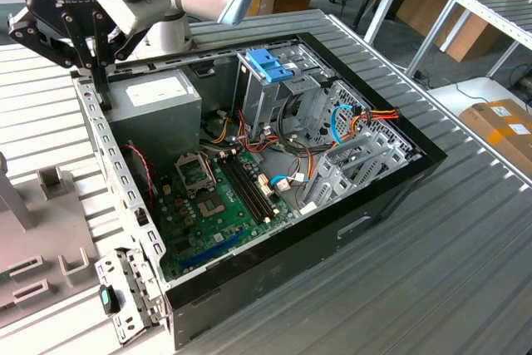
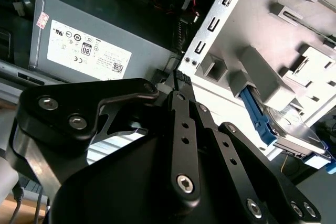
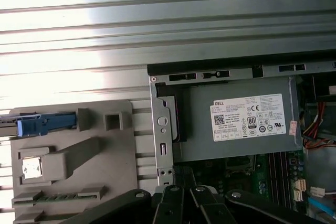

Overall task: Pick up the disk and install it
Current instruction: 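Reach for the disk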

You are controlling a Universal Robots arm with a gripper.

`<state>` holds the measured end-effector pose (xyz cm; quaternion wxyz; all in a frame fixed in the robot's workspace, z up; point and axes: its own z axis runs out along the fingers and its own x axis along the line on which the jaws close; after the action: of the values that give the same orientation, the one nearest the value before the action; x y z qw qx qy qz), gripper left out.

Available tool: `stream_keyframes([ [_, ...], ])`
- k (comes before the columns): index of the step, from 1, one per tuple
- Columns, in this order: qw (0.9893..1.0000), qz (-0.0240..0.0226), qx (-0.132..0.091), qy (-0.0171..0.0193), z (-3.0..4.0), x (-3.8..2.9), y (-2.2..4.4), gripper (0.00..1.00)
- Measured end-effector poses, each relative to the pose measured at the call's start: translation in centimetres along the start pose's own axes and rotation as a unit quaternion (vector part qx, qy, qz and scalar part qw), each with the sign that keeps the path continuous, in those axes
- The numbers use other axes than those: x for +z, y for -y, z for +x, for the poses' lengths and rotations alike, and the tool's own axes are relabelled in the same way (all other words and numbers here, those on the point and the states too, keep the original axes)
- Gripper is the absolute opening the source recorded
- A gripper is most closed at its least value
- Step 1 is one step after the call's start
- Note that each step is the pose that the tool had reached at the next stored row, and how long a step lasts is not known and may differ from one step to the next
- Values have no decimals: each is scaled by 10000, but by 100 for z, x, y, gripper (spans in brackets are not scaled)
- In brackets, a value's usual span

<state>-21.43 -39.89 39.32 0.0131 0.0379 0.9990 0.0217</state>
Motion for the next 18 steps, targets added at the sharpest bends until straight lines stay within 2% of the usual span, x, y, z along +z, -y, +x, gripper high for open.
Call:
stream_keyframes([
  [18, 10000, 0, 0, 0, 111, -3, 8, 10],
])
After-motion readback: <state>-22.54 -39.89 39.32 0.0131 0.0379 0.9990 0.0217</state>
